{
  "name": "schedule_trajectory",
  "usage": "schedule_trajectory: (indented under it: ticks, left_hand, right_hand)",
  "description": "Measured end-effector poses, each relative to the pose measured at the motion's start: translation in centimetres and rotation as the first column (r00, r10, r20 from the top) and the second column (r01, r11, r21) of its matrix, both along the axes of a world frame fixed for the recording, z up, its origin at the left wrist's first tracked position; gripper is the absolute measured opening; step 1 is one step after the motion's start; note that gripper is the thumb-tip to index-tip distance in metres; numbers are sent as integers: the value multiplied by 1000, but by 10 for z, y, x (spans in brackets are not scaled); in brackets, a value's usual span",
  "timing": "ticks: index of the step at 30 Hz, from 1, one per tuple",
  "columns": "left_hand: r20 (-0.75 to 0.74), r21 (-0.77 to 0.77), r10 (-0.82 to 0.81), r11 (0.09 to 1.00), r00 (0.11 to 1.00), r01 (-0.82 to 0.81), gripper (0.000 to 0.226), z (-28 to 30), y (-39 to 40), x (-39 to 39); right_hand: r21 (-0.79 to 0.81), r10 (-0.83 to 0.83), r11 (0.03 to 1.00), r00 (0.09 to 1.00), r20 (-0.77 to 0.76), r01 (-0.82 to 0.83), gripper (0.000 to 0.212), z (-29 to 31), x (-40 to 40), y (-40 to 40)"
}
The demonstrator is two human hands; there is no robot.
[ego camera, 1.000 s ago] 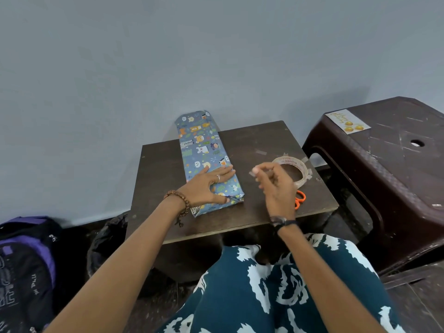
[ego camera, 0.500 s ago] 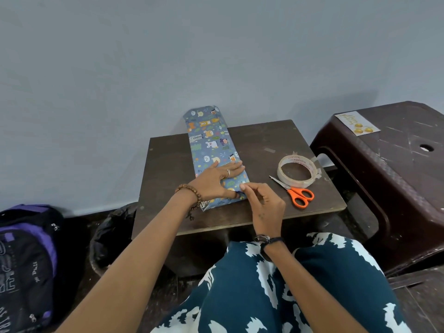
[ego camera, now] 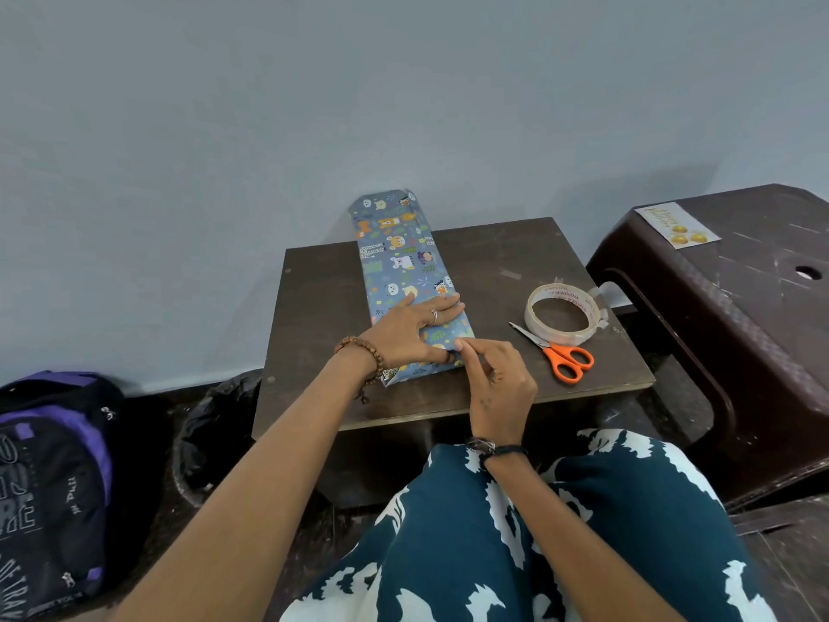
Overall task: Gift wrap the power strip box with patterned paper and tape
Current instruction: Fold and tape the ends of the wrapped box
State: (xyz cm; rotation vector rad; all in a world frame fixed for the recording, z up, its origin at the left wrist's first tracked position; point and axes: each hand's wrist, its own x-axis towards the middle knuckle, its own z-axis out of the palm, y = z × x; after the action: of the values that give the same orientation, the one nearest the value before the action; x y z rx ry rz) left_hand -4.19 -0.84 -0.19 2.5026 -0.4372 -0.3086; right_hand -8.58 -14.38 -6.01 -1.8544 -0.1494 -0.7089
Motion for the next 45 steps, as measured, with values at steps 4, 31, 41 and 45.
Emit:
schedule_trajectory:
  ticks: [4, 31, 41, 45]
  left_hand:
    - [0, 7, 3, 1000, 1000, -3, 67, 1, 0, -1]
    - [-62, 29, -28, 999, 998, 30, 70, 0, 4, 5]
    - [-59, 31, -35, 999, 998, 37, 71, -1, 5, 6]
    - [-68, 36, -41, 998, 997, 44, 71, 0, 6, 6]
  right_hand:
    - [4, -15, 1000, 1000, -8, 15, 4, 0, -1, 2]
    - [-302, 72, 950, 997, -38, -80, 33, 3, -6, -17]
    - [-231, 86, 967, 990, -109, -110, 11, 8, 3, -17]
    - [-256, 89, 959, 987, -135, -122, 10, 7, 3, -18]
